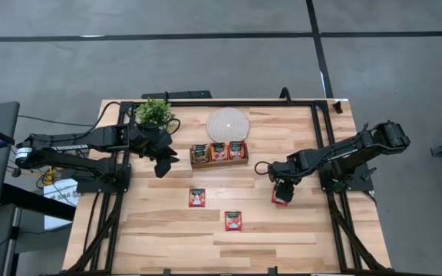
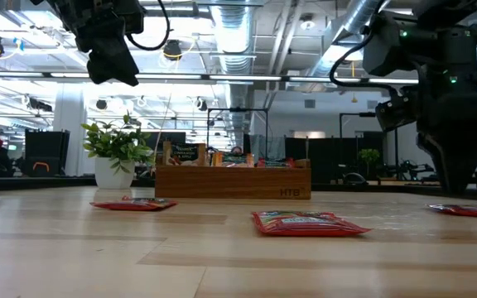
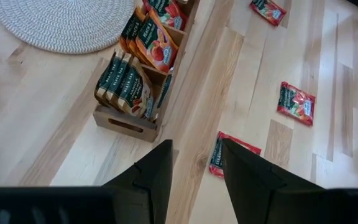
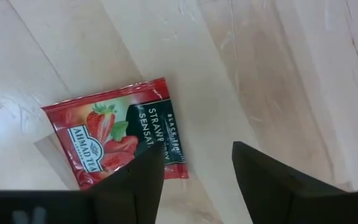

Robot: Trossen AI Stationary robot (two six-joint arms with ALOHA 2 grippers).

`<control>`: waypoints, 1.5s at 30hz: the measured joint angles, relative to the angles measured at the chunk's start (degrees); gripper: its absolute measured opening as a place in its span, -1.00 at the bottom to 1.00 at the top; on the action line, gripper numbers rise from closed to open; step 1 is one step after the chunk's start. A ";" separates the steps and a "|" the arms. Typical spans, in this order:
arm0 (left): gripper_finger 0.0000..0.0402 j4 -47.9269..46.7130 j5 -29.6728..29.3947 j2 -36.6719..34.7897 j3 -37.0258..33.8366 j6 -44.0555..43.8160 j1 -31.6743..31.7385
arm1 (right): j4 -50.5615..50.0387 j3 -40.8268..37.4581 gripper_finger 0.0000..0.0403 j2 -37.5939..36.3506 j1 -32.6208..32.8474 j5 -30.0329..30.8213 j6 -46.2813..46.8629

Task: Pick & Place Tea
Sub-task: Put the red tea bag into the right section of the wooden organizer

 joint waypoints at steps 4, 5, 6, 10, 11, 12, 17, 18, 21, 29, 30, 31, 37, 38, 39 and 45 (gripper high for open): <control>-0.36 -0.28 0.00 0.92 0.00 0.13 -0.02 | 0.00 0.00 -0.14 0.00 0.14 0.02 1.07; -0.36 -0.07 0.00 1.27 0.00 0.67 -0.02 | 0.02 0.00 -0.14 0.00 0.33 0.02 1.33; -0.36 -0.17 -0.01 1.68 0.00 1.29 -0.01 | 0.02 0.00 -0.15 0.01 0.53 0.04 1.42; -0.36 0.73 -0.02 3.14 -0.02 4.92 0.00 | 0.19 0.00 -0.14 0.54 1.55 0.00 2.48; -0.36 1.18 -0.01 3.49 -0.02 5.92 -0.02 | 0.22 0.00 -0.14 1.08 1.83 0.00 2.87; -0.36 2.39 -0.01 3.95 -0.02 7.17 0.00 | 0.12 -0.14 -0.14 1.63 2.15 0.02 3.26; -0.36 12.73 -0.01 5.59 -0.02 10.77 -0.01 | 1.63 -0.36 -0.13 6.24 2.77 0.01 3.99; -0.36 15.07 -0.02 5.74 -0.02 11.00 -0.02 | 1.50 -0.25 -0.13 7.19 2.66 -0.05 3.99; -0.36 20.96 0.60 5.73 0.00 11.37 0.00 | 1.49 0.04 -0.16 8.34 2.64 -0.09 4.17; -0.36 21.92 1.96 -0.29 0.00 10.54 0.00 | 1.61 -0.59 -0.39 5.48 2.67 1.47 8.48; -0.36 21.76 1.95 -1.60 0.00 10.52 0.00 | 1.49 -0.59 -0.44 5.20 2.69 1.51 8.48; -0.36 21.70 1.95 -3.00 0.00 10.52 0.00 | 1.50 -0.59 -0.49 5.17 2.71 1.53 8.50; -0.36 17.50 1.95 -10.21 0.00 10.31 0.00 | 1.42 -0.54 -0.83 5.25 2.70 1.72 8.52; -0.36 16.36 1.95 -11.16 0.00 10.17 0.00 | 1.44 -0.52 -0.89 5.24 2.66 1.70 8.54; -0.36 15.64 1.96 -11.85 0.00 10.03 -0.01 | 1.45 -0.52 -0.94 5.22 2.64 1.67 8.54; -0.36 13.56 1.95 -14.78 0.02 9.88 -0.02 | 1.30 -0.31 -0.97 5.22 2.65 1.37 9.99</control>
